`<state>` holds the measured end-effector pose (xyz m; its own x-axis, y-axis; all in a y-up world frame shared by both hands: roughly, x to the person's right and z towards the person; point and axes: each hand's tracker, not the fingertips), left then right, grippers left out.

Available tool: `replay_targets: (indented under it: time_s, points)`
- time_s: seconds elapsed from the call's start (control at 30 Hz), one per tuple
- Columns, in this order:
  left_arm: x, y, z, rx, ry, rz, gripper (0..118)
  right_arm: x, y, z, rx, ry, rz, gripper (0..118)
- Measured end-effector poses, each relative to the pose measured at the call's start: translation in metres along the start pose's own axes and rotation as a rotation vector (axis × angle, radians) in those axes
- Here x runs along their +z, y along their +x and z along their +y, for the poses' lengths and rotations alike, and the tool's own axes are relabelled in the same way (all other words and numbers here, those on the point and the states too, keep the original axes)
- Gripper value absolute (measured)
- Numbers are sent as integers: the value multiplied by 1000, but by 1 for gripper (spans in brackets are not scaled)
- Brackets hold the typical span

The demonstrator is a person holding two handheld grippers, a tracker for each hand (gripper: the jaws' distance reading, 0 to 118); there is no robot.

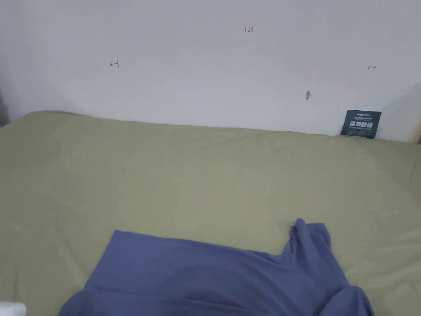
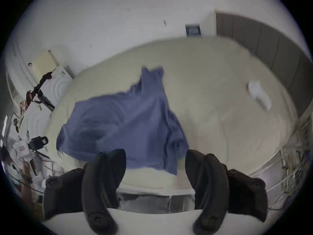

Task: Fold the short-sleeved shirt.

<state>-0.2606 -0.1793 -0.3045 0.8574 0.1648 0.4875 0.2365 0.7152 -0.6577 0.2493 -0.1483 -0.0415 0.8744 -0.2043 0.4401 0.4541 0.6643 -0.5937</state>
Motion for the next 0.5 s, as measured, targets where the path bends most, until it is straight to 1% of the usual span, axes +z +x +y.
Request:
replay_targets:
  time_s: [0.1, 0.13, 0.17, 0.2, 0.23, 0.27, 0.3, 0.33, 0.37, 0.4, 0.43, 0.47, 0.5]
  points:
    - [19, 44, 14, 5, 112, -28, 67, 16, -53, 3, 106, 141, -52, 79]
    - [22, 60, 15, 3, 142, -45, 67, 14, -71, 2, 137, 152, -61, 79]
    - [21, 75, 15, -13, 163, -50, 67, 6, -82, -1, 161, 156, -68, 79]
    - [17, 91, 14, -31, 155, -29, 67, -1, -98, -6, 178, 155, -76, 79]
    - [10, 109, 11, -68, 161, 29, 67, -8, -114, -12, 175, 158, -84, 78]
    - [3, 124, 6, -104, 164, 77, 62, -16, -127, -19, 173, 158, -91, 74]
    - [-4, 138, 3, -124, 145, 101, 46, -28, -141, -26, 165, 152, -116, 61]
    - [-9, 148, -2, -119, 140, 78, 46, -36, -152, -34, 167, 135, -122, 61]
    - [-13, 156, -7, -114, 143, 41, 37, -44, -161, -41, 166, 126, -118, 54]
    - [-18, 166, -13, -106, 143, 16, 13, -53, -169, -48, 175, 100, -111, 34]
    - [-21, 172, -17, -102, 139, 24, 0, -61, -177, -57, 188, 75, -127, 2]
    - [-24, 174, -19, -95, 118, -1, 0, -64, -183, -65, 186, 68, -103, 1]
    - [-28, 178, -24, -85, 92, -57, 0, -69, -188, -72, 194, 51, -54, 1]
